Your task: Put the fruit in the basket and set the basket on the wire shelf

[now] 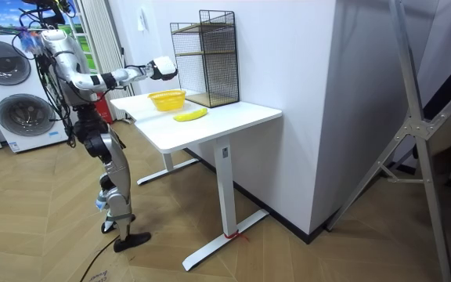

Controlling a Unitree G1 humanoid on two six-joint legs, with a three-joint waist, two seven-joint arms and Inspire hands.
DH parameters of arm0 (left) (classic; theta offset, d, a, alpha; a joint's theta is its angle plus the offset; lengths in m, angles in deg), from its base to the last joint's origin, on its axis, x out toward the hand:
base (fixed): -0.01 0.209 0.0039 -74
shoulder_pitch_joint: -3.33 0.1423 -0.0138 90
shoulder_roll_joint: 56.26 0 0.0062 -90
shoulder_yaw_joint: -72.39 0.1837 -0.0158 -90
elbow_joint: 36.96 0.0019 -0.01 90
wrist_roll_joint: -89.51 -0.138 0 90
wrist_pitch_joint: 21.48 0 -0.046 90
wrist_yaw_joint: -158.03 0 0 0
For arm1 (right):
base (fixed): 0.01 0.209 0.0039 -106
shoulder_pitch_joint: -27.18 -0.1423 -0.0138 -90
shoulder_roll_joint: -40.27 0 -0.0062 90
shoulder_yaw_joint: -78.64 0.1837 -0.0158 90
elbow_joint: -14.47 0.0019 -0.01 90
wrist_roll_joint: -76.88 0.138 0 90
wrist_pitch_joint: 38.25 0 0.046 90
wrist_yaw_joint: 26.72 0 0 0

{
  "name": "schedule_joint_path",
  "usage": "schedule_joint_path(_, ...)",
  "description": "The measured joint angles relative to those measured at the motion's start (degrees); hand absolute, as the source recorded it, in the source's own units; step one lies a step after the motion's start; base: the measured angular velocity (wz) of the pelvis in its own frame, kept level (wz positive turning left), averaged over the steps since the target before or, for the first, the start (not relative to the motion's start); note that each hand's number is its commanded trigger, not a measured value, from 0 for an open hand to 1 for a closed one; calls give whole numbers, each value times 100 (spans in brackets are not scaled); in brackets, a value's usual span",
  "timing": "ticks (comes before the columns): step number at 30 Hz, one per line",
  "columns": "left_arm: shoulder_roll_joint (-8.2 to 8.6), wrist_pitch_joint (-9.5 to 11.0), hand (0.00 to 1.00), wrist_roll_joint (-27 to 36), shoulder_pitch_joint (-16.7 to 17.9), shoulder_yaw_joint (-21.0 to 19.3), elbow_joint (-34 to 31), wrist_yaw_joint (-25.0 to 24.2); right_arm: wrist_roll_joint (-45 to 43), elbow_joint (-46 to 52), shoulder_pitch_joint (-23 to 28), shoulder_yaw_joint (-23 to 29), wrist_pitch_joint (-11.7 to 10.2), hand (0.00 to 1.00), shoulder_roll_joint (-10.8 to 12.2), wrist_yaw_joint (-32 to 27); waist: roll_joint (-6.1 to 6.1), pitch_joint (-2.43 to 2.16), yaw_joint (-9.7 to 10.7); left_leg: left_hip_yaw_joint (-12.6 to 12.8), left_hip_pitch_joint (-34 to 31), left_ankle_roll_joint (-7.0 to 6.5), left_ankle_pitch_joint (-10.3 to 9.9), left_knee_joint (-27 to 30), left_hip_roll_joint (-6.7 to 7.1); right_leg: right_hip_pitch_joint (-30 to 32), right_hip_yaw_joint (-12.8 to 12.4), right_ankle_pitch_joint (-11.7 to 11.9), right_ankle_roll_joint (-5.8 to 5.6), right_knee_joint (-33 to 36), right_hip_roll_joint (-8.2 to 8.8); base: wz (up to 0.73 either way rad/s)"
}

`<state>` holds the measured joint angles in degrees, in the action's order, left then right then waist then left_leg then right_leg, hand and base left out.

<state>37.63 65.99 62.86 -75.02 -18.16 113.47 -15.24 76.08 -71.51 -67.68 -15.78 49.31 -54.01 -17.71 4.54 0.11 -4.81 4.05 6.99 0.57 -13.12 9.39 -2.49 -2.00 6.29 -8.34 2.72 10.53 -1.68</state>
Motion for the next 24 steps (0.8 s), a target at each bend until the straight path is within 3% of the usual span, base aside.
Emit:
schedule_joint_path(1,-2,0,0,0,-2,13,0,-10,-86,17,0,-63,0,100,0,47,0,-2,-2,0,-5,0,0,0,0,1,5,0,0,-3,0,0)
schedule_joint_path(2,-2,0,0,-2,-6,18,0,-17,-136,28,0,-103,0,55,0,73,-6,1,-2,-2,-8,0,0,1,0,1,8,0,0,-5,0,0)
schedule_joint_path(3,-2,1,0,-4,-25,25,0,-32,-212,55,2,-151,0,0,1,158,-7,2,-4,-7,-15,0,0,2,0,1,16,0,0,-6,2,0)
schedule_joint_path(24,-17,1,0,-5,-73,127,20,-125,-637,162,13,-333,1,0,2,494,-44,-3,-16,-22,-22,0,0,6,6,-4,32,1,0,-8,10,0)
